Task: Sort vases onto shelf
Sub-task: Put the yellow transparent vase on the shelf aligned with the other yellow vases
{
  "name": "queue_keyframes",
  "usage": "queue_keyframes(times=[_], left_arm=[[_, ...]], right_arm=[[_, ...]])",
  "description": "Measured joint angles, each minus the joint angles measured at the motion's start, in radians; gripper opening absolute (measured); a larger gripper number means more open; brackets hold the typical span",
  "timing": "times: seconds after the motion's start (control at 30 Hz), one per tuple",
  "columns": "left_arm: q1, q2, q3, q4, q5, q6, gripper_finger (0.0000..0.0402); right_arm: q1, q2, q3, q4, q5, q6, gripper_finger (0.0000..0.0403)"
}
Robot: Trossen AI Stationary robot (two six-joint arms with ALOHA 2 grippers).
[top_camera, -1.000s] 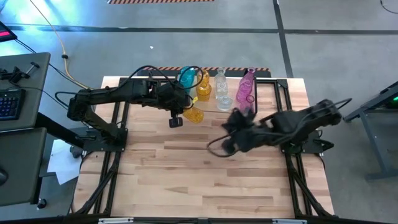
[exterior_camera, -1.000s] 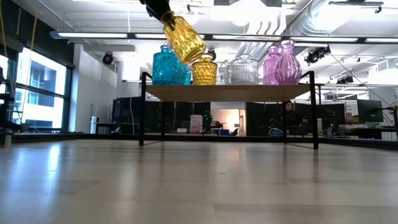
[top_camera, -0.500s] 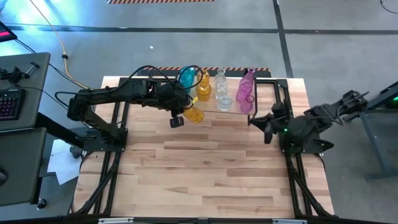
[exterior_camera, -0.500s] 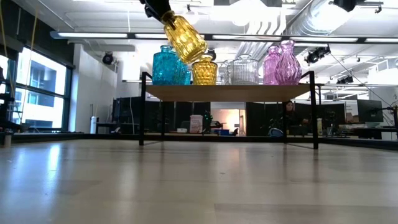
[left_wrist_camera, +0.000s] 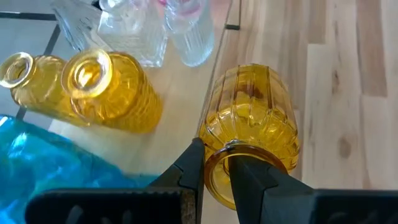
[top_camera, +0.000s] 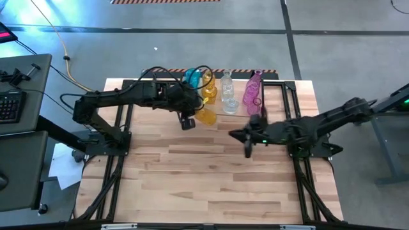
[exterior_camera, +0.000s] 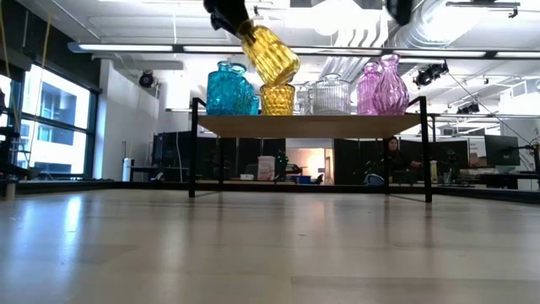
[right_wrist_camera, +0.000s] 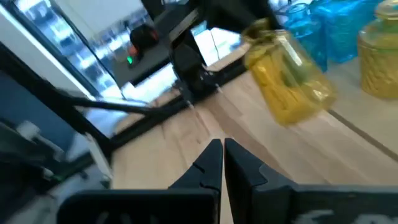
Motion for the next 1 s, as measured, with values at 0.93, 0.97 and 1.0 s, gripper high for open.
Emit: queue_keyframes(times=[0.93, 0.97, 1.0], left_arm=[[0.048, 0.029, 0.001, 0.020, -0.001, 0.090, 0.0044], [0.050, 0.029, 0.001, 0.022, 0.004, 0.093, 0.0044], [0.051, 0.029, 0.001, 0.023, 0.010, 0.097, 0.0044]], right_arm=[[-0.247, 0.342, 0.157, 0.026, -0.060, -0.098, 0.0000], [-0.252, 0.342, 0.157, 0.022, -0.048, -0.102, 0.0000], [-0.257, 0.342, 0.157, 0.023, -0.034, -0.109, 0.0000]])
